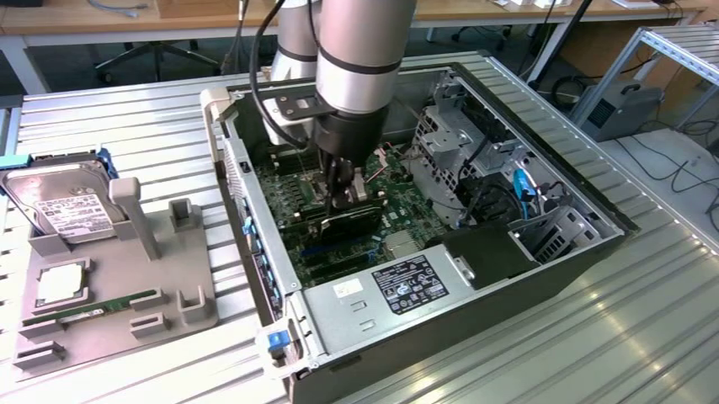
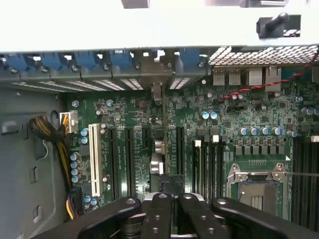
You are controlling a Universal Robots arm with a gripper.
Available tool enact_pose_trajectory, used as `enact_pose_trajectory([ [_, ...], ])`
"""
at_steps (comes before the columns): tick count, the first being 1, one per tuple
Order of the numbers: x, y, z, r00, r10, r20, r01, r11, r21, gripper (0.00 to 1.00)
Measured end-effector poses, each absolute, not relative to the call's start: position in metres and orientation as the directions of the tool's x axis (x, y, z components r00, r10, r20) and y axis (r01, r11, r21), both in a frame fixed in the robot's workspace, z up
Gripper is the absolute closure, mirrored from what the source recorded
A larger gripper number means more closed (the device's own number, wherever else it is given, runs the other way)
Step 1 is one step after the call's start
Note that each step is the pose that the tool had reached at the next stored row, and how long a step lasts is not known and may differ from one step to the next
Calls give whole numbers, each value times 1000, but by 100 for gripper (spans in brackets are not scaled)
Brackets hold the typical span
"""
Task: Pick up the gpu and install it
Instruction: 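Insert the gpu into the slot, then press down on the gpu until it lock into place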
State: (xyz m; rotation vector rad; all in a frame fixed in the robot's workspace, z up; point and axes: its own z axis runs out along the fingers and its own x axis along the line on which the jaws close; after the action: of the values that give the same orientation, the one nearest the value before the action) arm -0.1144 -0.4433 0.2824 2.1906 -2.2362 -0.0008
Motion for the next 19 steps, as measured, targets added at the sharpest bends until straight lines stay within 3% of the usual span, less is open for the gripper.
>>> enact_pose_trajectory([
  [6,-88,-443,282,-20,-1000,8,-999,20,40,89],
  [19,-90,-445,282,-20,-1000,8,-999,20,42,89],
])
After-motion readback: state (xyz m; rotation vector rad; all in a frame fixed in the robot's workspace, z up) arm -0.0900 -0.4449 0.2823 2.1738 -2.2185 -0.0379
